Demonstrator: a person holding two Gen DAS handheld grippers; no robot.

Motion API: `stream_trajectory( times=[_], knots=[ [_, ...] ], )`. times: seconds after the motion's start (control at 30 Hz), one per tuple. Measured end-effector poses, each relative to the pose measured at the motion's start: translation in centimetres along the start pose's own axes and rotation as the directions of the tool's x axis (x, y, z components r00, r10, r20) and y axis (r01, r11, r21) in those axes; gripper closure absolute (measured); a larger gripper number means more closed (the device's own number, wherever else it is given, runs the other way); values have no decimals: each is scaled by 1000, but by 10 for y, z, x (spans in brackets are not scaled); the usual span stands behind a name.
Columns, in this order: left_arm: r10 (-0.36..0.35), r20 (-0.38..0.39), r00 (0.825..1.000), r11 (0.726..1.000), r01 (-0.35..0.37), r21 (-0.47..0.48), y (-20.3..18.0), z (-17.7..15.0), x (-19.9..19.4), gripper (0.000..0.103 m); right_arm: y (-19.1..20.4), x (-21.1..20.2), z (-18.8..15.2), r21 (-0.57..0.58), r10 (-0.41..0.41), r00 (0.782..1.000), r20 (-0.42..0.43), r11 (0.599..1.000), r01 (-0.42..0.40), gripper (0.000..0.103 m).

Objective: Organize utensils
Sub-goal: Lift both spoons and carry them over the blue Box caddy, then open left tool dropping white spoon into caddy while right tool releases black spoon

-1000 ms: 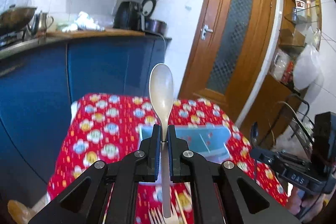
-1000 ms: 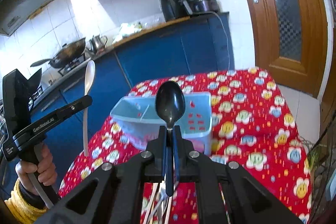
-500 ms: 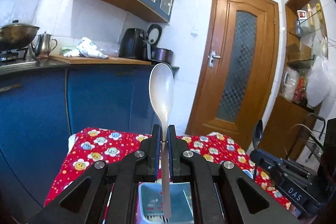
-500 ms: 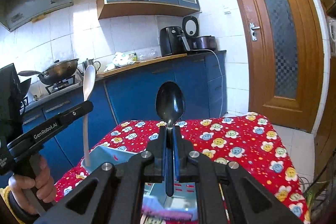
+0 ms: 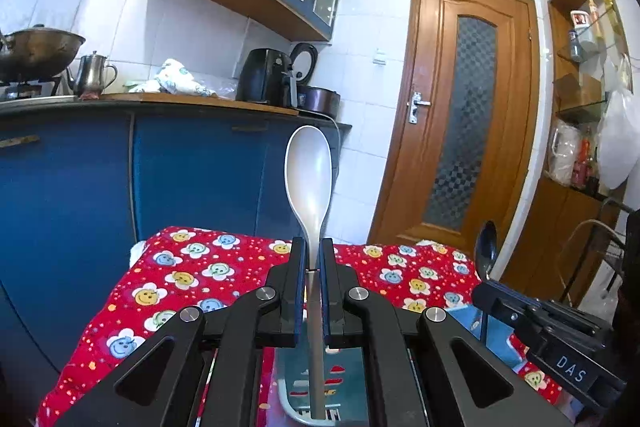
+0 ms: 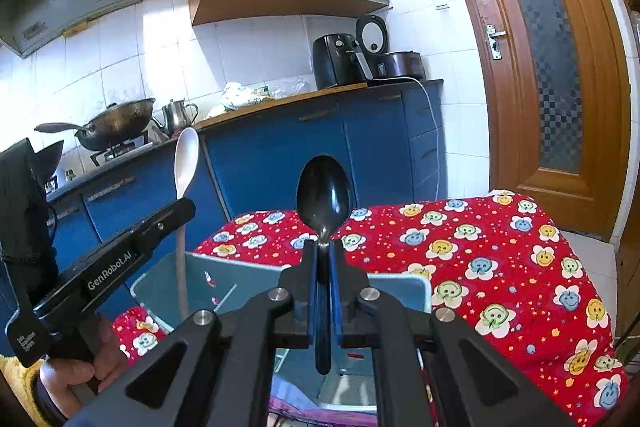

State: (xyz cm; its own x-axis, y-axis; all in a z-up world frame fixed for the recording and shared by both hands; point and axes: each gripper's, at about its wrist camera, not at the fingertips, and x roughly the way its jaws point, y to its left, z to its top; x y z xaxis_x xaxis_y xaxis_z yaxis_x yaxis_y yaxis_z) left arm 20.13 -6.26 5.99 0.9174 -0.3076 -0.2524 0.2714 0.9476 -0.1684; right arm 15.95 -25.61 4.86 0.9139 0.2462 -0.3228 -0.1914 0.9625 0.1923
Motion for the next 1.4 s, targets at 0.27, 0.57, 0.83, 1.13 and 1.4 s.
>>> stream_trajectory(
  times=[0.27, 0.57, 0.83, 1.13, 1.4],
  knots=[
    [15, -64, 998, 1000, -15, -3, -1, -6, 3, 97, 1, -4, -2, -14, -12, 1000, -6, 1000, 12, 95],
    [26, -108, 994, 1000, -24, 15, -5, -8, -8, 93, -1, -6, -2, 30, 1, 999, -44, 1000, 1, 95],
    [36, -124, 992, 999, -34, 21, -4, -8, -18, 78, 2, -9, -1, 28, -7, 999, -53, 1000, 8, 84],
    [24, -138, 990, 1000, -22, 19, -1, 1, -17, 68, 5, -21, 3, 25, -22, 999, -47, 999, 23, 74],
    [9, -172, 985, 1000, -9, 2, -1, 24, 6, 61, -4, -35, 6, 55, -39, 998, -40, 998, 41, 70]
  ],
)
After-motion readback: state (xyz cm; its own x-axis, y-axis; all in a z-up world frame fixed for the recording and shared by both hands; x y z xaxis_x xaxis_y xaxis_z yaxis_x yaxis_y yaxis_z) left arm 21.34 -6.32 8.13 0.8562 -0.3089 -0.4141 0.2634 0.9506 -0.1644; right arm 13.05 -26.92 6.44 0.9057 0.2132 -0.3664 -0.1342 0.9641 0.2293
